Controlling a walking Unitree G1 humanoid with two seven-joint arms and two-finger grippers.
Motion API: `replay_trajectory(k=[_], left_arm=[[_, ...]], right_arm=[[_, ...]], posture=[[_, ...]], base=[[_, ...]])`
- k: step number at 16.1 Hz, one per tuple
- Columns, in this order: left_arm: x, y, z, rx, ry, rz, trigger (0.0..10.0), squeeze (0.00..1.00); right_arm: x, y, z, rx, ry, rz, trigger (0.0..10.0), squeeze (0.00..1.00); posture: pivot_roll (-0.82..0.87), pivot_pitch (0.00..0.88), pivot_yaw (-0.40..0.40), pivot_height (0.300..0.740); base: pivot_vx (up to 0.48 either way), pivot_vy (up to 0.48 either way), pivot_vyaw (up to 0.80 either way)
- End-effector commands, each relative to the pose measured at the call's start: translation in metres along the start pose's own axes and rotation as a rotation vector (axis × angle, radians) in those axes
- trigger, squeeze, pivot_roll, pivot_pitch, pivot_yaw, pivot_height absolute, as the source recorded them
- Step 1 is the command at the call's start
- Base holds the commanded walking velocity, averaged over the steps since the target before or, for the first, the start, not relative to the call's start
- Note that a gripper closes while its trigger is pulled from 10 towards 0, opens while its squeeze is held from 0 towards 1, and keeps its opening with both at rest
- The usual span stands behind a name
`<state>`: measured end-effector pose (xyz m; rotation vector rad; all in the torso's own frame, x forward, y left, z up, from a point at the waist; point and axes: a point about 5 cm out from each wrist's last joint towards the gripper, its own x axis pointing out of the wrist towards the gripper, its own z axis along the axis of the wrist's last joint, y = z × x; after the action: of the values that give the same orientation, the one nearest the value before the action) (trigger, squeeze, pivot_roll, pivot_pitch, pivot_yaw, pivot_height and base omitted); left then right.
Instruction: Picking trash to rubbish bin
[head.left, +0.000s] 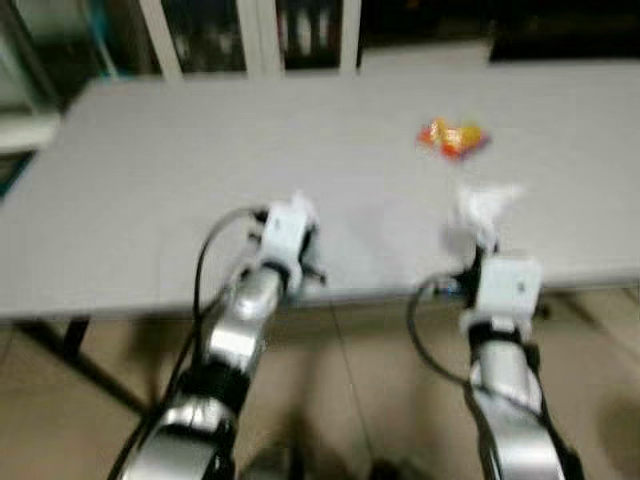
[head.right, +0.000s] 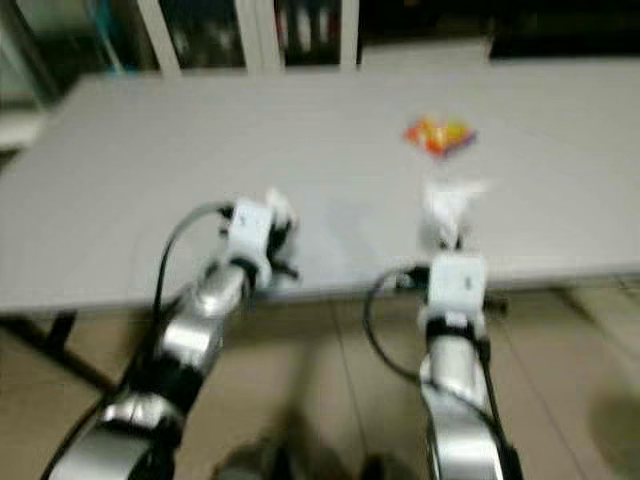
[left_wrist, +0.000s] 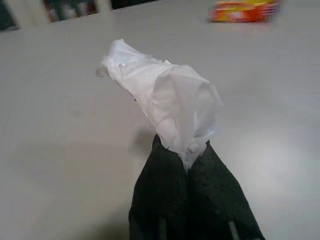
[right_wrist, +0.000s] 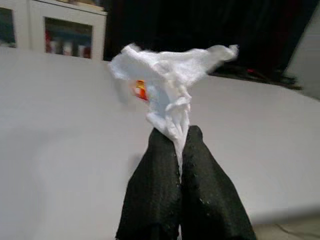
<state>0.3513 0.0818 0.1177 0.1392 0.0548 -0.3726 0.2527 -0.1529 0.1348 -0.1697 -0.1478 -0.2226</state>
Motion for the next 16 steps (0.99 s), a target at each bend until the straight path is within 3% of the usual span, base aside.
replay_trajectory(k=[1,5,13,16], left_arm=[[-0.0007,-0.0002,-0.0006,0.001,0.003,-0.011,10.0,0.00],[-0.0018,0.0002,-0.0014,0.000,0.003,-0.011,10.0,0.00],[-0.0024,-0.0017,-0.0008,-0.050,-0.010,-0.091,10.0,0.00],[-0.0020,-0.0038,0.0005,-0.053,-0.017,-0.110,10.0,0.00]], right_arm=[[-0.0020,0.0010,0.0016,0.003,-0.006,-0.002,10.0,0.00],[-0.0016,0.0019,0.0016,0.003,-0.005,0.002,10.0,0.00],[-0.0011,-0.0003,0.0009,0.007,0.004,-0.012,10.0,0.00],[-0.0008,-0.0011,0.0000,0.009,0.012,-0.017,10.0,0.00]], posture=[[0.11,0.089,0.017,0.740],[0.11,0.091,0.016,0.740],[0.11,0.087,0.016,0.740],[0.11,0.087,0.016,0.740]], base=[[-0.334,0.000,0.00],[-0.287,0.000,0.00],[0.000,0.000,0.00],[0.000,0.000,-0.68]])
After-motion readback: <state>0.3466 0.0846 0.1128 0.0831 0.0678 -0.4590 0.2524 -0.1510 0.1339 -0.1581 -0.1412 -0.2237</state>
